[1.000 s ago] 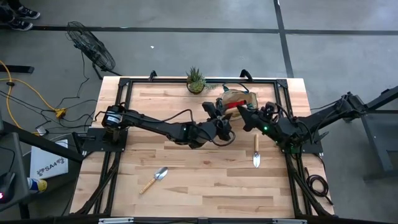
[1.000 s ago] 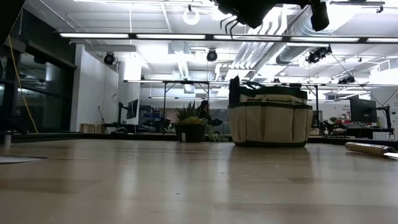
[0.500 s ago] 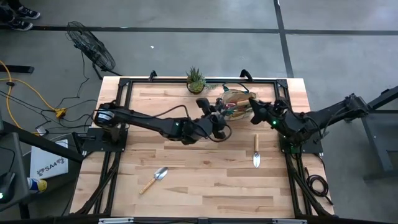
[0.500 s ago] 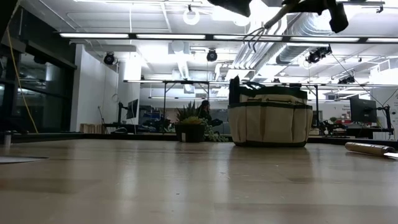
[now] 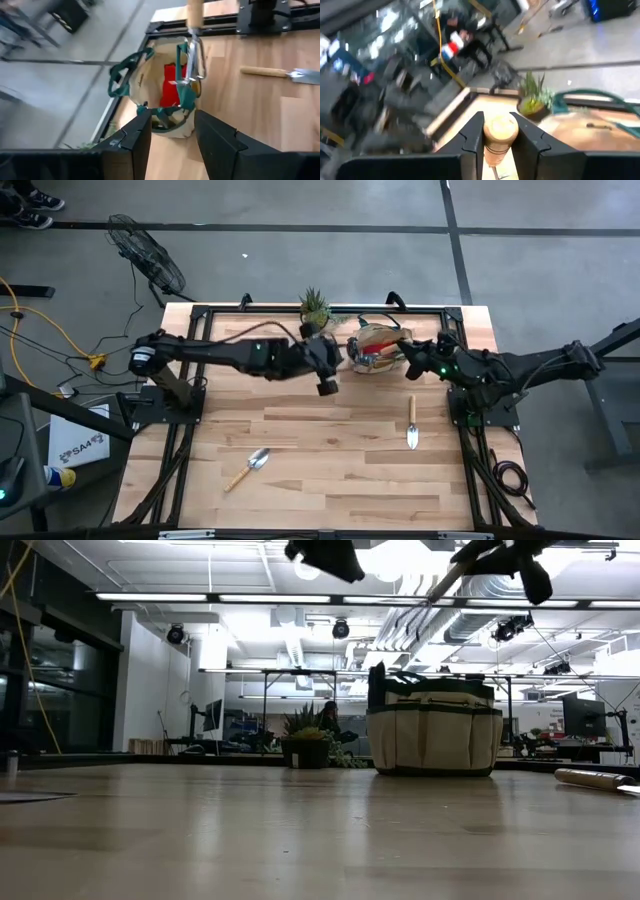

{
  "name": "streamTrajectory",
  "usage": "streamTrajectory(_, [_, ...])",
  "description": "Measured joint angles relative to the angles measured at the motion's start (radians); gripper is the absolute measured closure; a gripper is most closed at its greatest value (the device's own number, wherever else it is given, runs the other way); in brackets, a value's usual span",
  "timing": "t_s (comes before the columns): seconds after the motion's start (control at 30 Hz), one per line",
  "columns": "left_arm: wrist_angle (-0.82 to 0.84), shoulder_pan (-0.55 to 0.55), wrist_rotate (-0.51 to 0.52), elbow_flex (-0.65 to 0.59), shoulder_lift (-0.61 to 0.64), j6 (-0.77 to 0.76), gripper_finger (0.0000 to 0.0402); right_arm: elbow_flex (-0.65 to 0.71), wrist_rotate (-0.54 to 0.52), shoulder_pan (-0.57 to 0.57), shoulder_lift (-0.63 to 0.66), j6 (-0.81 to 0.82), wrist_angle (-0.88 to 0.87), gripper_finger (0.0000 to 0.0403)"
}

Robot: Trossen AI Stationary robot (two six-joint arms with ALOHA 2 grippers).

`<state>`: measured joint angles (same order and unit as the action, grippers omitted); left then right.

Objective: Pick & Place Garden tools in Gardening bag
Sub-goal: Put the light brown hand rake into the light brown gardening bag

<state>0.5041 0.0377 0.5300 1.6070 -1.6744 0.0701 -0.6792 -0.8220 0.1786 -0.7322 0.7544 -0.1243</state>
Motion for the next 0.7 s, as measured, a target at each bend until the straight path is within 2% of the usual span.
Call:
streamTrajectory(0.1, [0.055,-0.051,-0.126,-0.001,0.02,-0.008,0.0257,-0.004,0.11,-0.045,-0.001,0.001,-0.042,0.0344])
streamTrajectory(0.23, [0.063,-0.121,-0.307,-0.001,0.034,-0.012,0.0257,-0.082,0.218,-0.096,-0.018,-0.009,-0.232,0.0344])
streamTrajectory(0.4, [0.043,-0.19,-0.513,-0.001,0.035,-0.015,0.0257,-0.208,0.368,-0.157,-0.049,-0.098,-0.459,0.0344])
streamTrajectory(0.5, [-0.016,-0.222,-0.629,-0.018,0.036,-0.016,0.0257,-0.25,0.456,-0.193,-0.072,-0.156,-0.545,0.0344])
streamTrajectory(0.6, [-0.092,-0.255,-0.733,-0.089,0.057,-0.042,0.0257,-0.262,0.521,-0.228,-0.097,-0.208,-0.596,0.0344])
streamTrajectory(0.7, [-0.223,-0.28,-0.773,-0.184,0.096,-0.093,0.0257,-0.262,0.551,-0.259,-0.119,-0.251,-0.616,0.0344])
